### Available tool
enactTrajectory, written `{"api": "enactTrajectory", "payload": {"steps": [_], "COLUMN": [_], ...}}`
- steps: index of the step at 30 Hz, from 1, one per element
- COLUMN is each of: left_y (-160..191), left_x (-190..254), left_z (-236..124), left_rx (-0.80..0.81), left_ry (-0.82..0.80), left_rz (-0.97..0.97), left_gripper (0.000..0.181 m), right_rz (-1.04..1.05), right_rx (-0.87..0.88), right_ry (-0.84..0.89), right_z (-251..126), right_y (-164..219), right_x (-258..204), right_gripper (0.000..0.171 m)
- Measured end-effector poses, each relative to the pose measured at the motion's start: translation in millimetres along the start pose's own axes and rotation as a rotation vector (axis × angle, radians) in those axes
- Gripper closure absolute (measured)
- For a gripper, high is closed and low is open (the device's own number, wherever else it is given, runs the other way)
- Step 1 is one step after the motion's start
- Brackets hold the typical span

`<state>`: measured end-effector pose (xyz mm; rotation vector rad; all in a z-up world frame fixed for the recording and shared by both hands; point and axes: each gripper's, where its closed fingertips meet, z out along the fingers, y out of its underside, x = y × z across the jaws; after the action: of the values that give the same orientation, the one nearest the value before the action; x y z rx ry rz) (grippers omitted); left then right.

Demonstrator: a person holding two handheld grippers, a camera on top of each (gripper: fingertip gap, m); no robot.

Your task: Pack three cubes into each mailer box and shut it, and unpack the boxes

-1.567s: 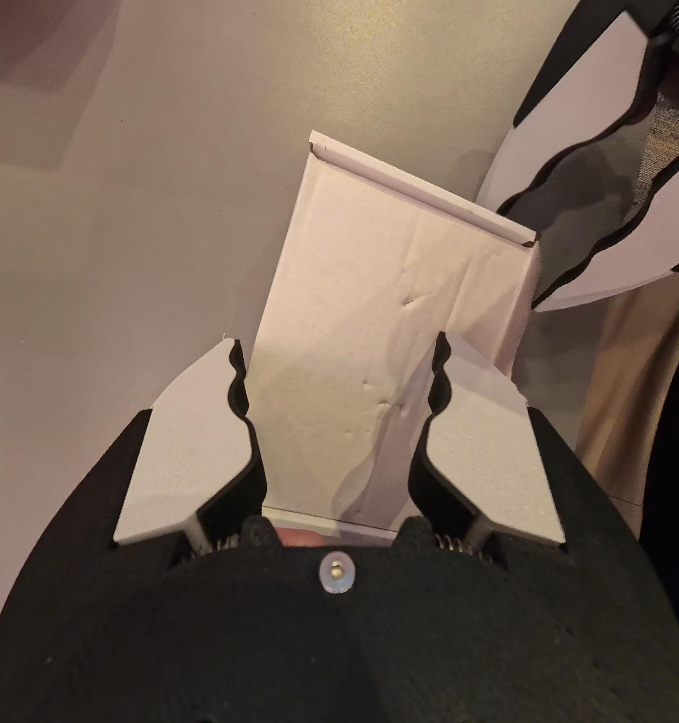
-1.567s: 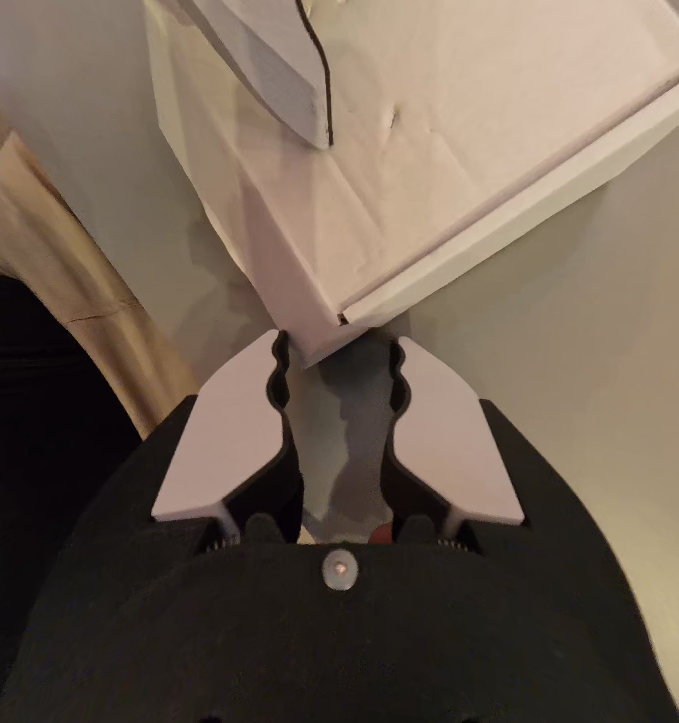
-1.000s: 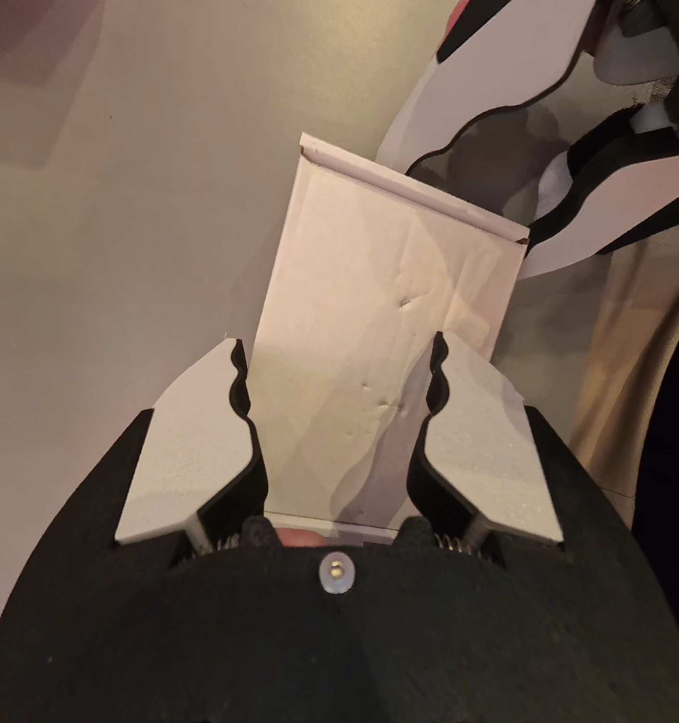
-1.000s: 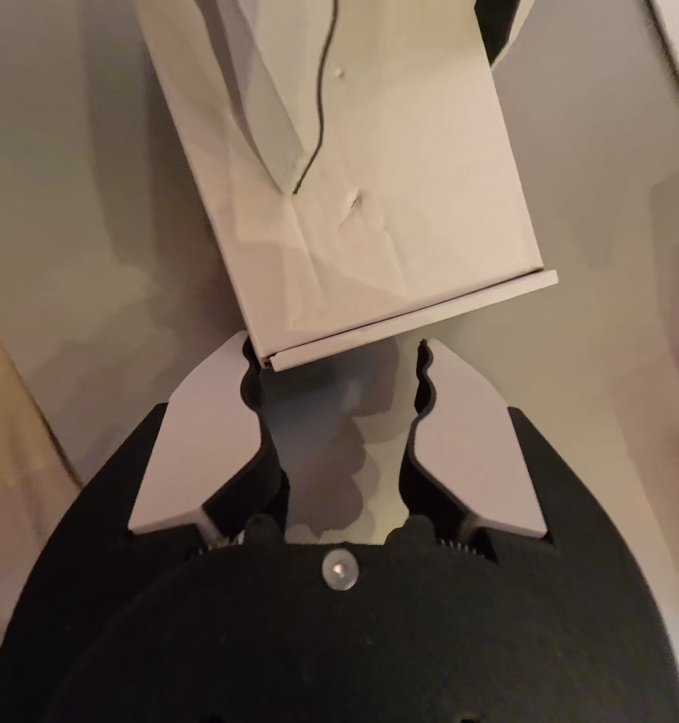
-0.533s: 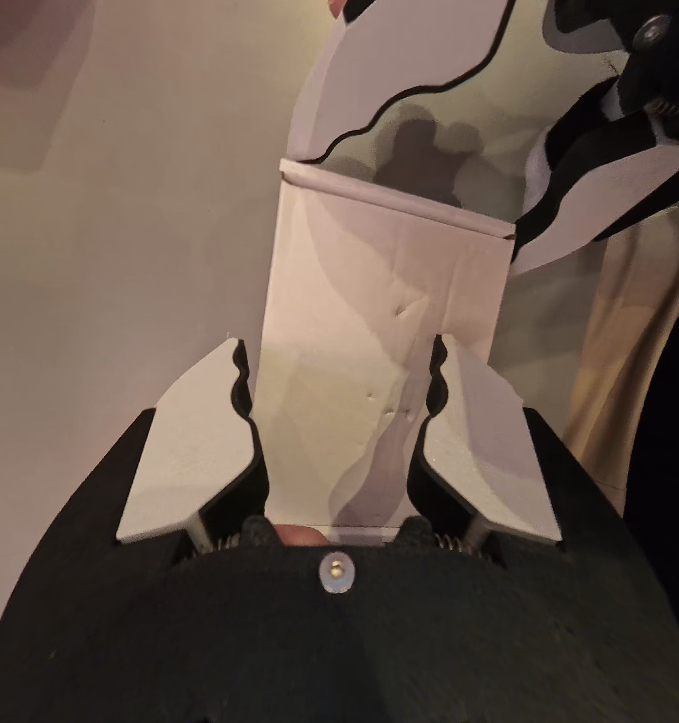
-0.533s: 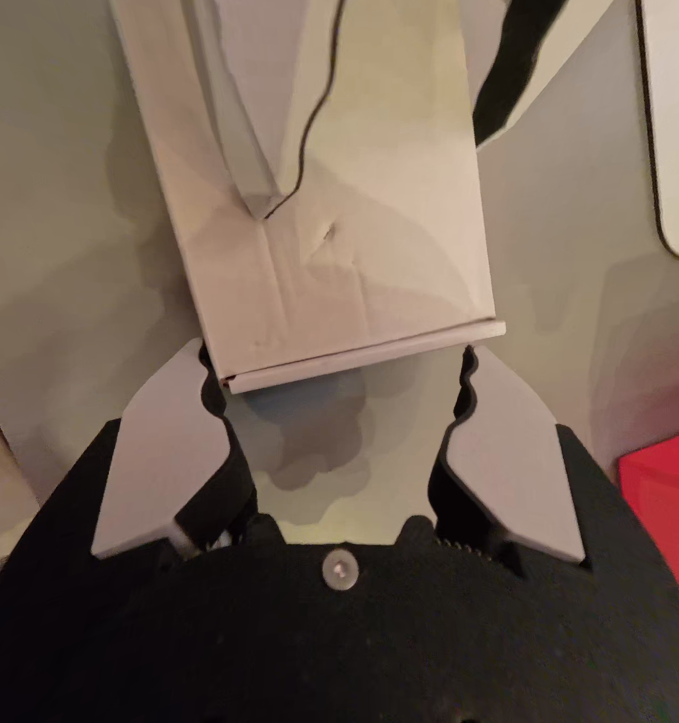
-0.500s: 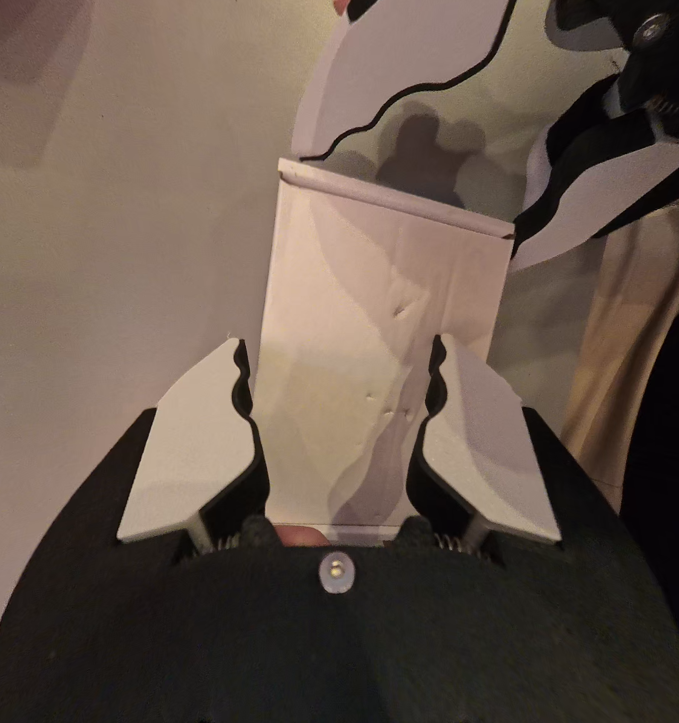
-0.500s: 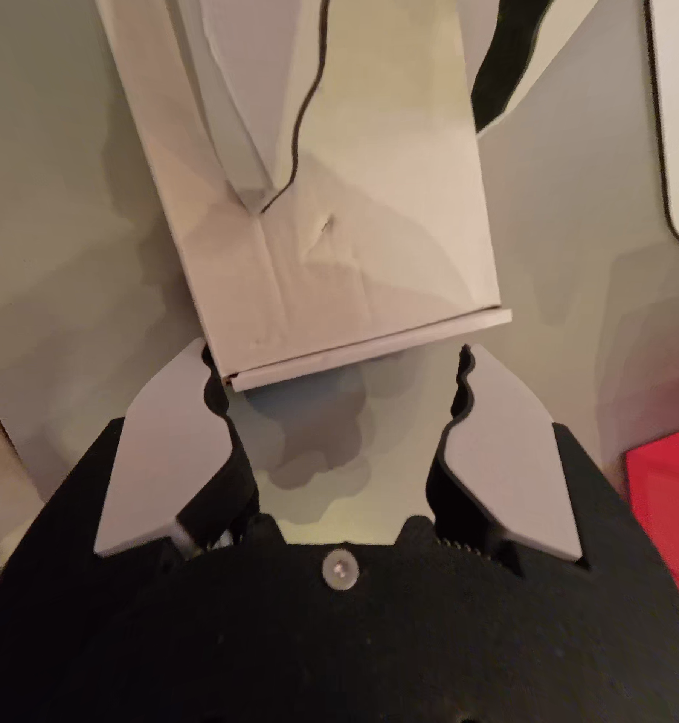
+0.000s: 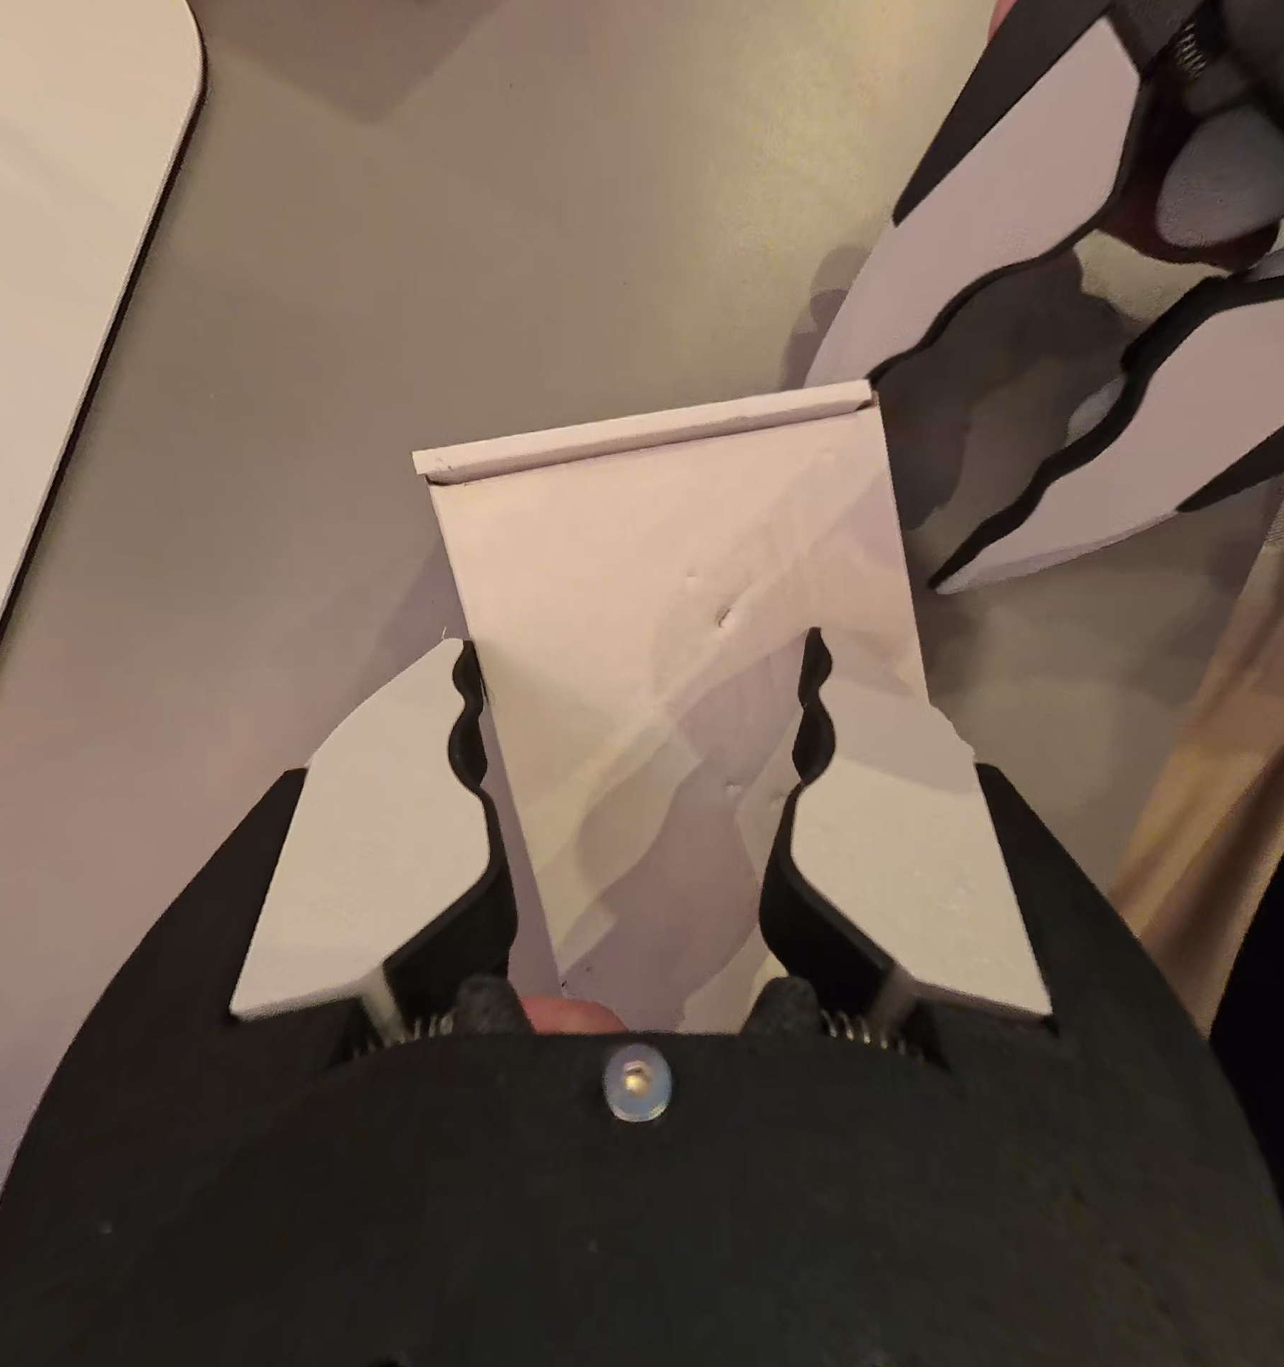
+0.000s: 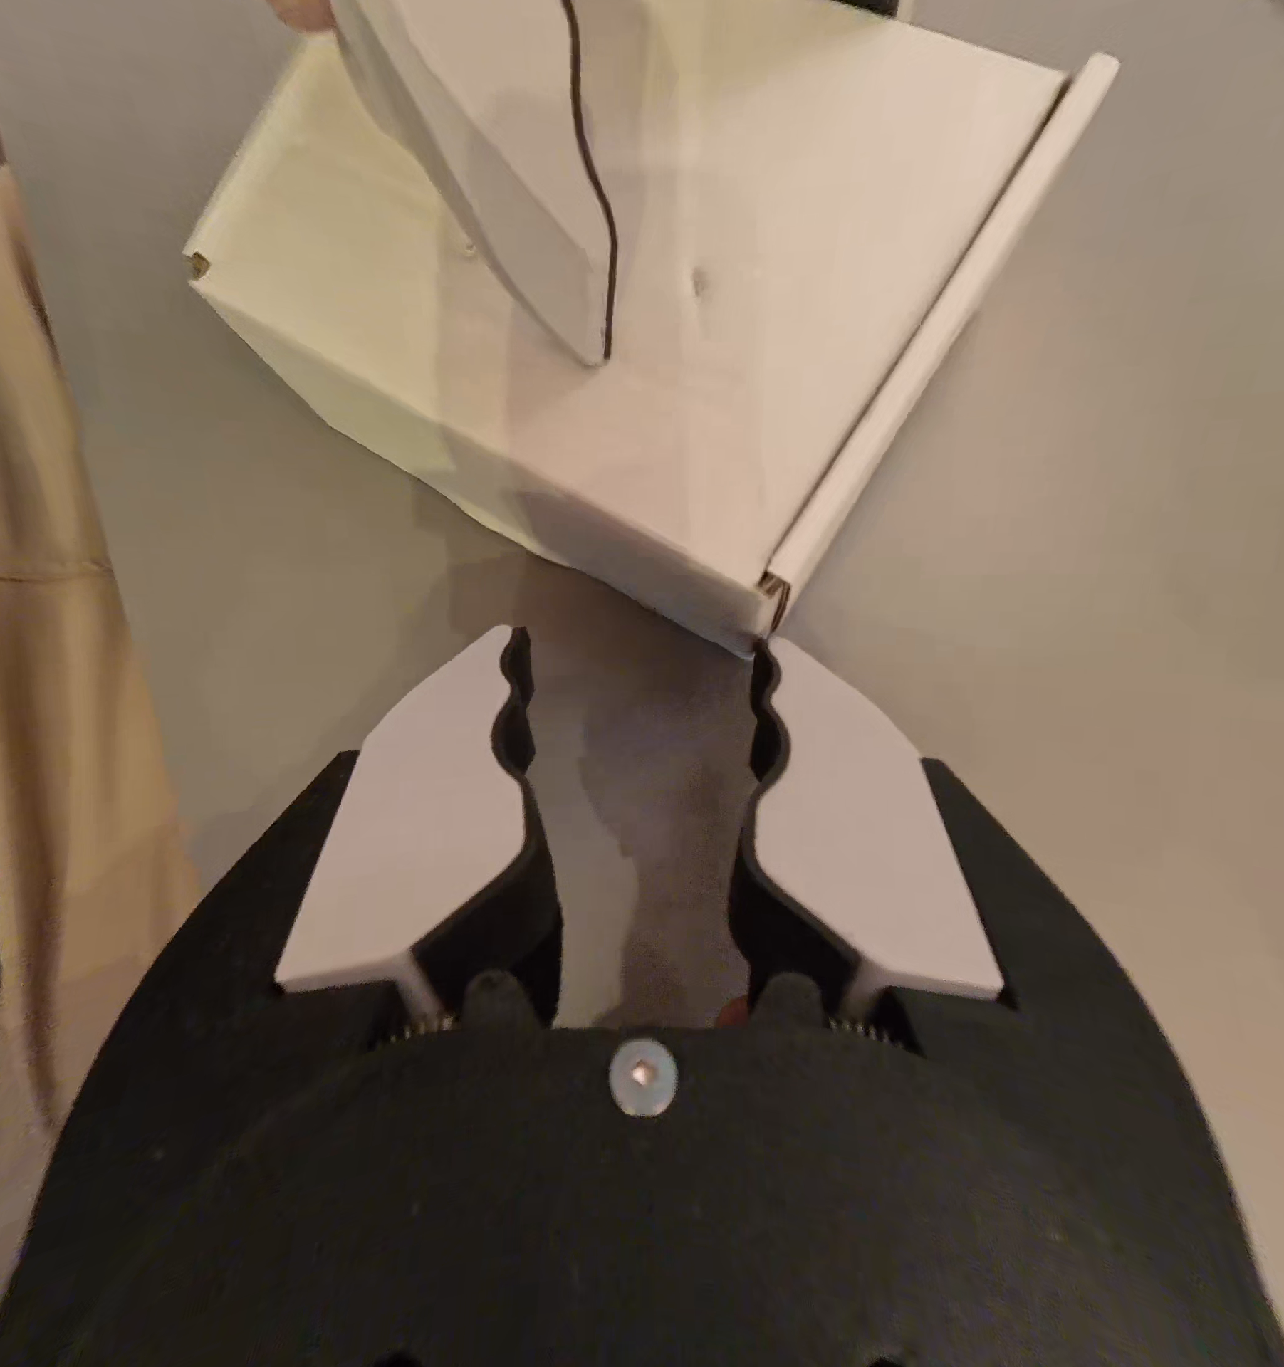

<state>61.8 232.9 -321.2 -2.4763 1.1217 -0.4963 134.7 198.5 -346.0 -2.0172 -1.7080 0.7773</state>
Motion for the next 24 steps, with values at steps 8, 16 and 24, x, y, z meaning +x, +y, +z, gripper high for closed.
{"api": "enactTrajectory", "payload": {"steps": [8, 16, 24], "left_y": [0, -2, -8], "left_x": [0, -37, -71], "left_z": [0, -7, -10], "left_rx": [-0.028, 0.045, 0.077], "left_ry": [0.001, -0.131, -0.232], "left_rz": [0.000, -0.205, -0.394], "left_gripper": [0.099, 0.100, 0.100], "right_rz": [-0.045, -0.005, 0.090], "right_rx": [-0.001, -0.018, 0.037], "right_ry": [0.026, 0.178, 0.330], "right_z": [-1, 4, 50], "right_y": [-17, -31, -60], "right_x": [13, -31, -17], "right_gripper": [0.103, 0.062, 0.049]}}
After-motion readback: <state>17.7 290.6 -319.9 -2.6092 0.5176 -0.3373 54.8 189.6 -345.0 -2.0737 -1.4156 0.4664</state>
